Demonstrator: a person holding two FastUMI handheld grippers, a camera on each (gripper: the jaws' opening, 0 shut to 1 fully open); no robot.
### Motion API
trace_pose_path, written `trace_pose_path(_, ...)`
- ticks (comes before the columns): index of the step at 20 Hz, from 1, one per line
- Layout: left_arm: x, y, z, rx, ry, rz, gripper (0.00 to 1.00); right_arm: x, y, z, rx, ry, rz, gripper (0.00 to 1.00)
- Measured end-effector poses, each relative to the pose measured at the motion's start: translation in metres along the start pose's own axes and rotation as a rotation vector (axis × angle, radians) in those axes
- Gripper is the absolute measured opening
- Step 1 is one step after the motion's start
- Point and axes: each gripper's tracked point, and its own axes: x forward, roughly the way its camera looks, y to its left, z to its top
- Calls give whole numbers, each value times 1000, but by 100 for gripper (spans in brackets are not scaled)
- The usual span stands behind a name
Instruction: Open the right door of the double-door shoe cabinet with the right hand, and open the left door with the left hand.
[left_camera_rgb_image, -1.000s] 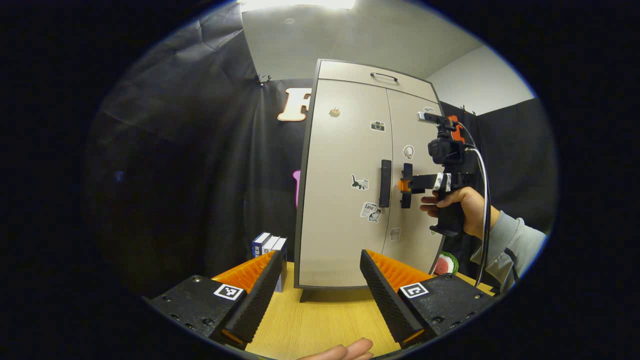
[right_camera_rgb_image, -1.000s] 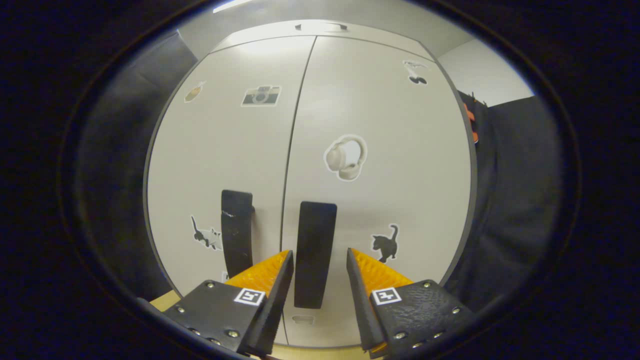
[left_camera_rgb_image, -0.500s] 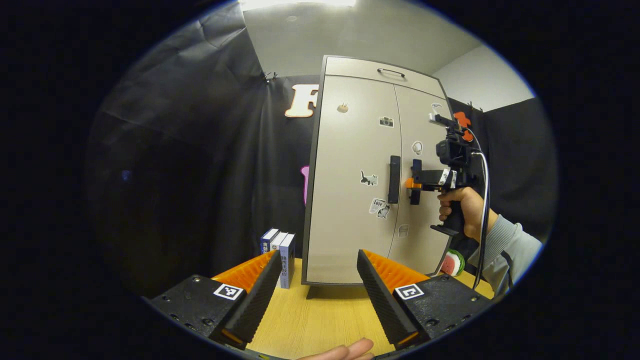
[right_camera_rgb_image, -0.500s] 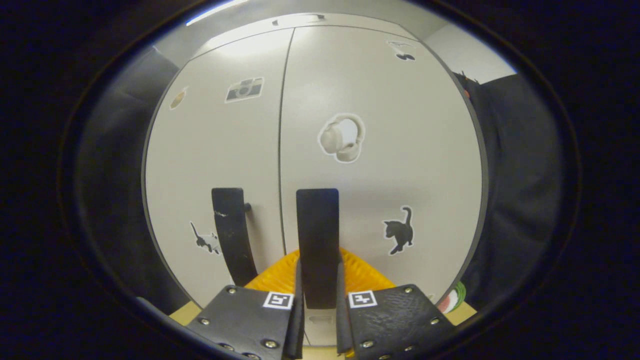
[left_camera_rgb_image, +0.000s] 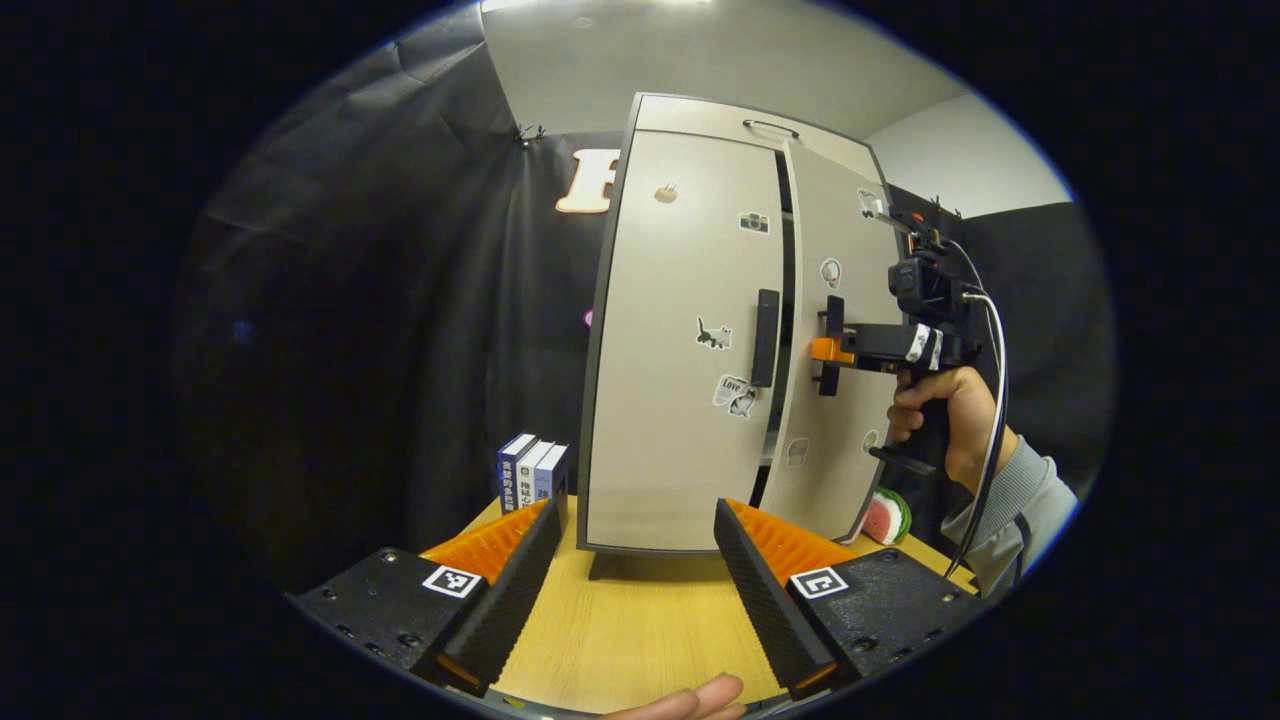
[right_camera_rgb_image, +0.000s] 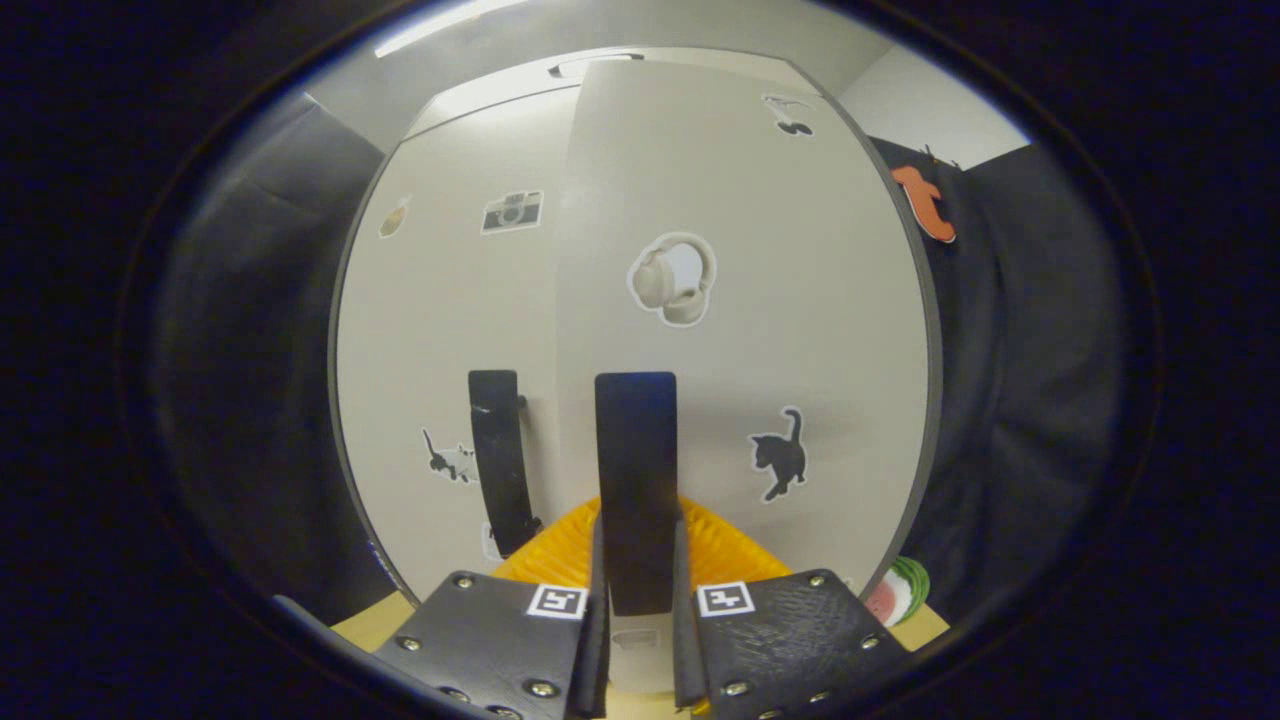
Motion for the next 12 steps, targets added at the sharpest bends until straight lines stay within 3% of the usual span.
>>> trace_pose_path(4, -4, -11, 10, 16, -32, -3, 92, -12, -4, 1, -10, -5, 37, 25)
trace_pose_path(8, -5, -22, 10, 31, -39, -14, 96, -23, -11, -1, -78, -14, 50, 25)
trace_pose_path(12, -1, -23, 5, 52, -34, -8, 93, -30, -11, -2, -62, 10, 86, 25)
